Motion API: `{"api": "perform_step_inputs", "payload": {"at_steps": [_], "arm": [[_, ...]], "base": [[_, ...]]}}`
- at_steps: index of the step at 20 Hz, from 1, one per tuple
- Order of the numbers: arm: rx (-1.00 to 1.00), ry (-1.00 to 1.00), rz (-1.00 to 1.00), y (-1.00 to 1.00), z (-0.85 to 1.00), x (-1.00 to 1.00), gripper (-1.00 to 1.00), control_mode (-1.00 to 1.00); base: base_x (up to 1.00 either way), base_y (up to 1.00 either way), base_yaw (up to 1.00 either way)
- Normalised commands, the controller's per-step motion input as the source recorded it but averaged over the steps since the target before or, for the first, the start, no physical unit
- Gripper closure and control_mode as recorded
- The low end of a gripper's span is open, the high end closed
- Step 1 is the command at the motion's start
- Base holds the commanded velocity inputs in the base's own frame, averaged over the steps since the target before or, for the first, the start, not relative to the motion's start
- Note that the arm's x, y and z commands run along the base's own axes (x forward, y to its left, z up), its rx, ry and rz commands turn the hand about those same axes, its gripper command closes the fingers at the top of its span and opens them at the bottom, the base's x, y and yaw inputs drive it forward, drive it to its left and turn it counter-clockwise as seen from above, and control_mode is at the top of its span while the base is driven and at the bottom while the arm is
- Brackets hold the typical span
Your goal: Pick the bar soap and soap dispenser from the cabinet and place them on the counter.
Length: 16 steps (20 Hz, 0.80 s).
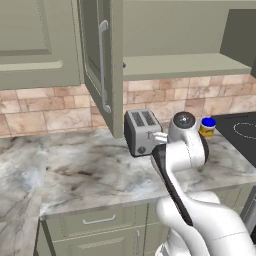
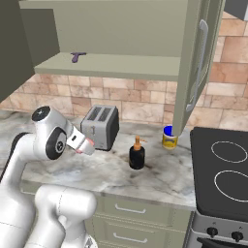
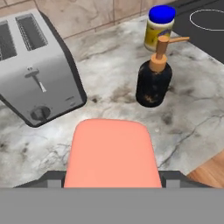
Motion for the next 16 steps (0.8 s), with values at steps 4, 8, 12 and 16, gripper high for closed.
{"api": "perform_step_inputs", "payload": {"at_steps": [4, 8, 12, 16], "arm": [[-0.07, -0.03, -0.01, 0.01, -0.5, 0.13, 1.0, -1.0], [-0.11, 0.0, -0.05, 0.0, -0.4, 0.04, 1.0, -1.0], [-0.05, 0.11, -0.05, -0.13, -0.36, 0.15, 1.0, -1.0], [0.0, 0.2, -0.04, -0.19, -0.3, 0.25, 1.0, -1.0]], "base": [[0.0, 0.0, 0.0], [0.0, 0.0, 0.0], [0.0, 0.0, 0.0], [0.0, 0.0, 0.0]]}}
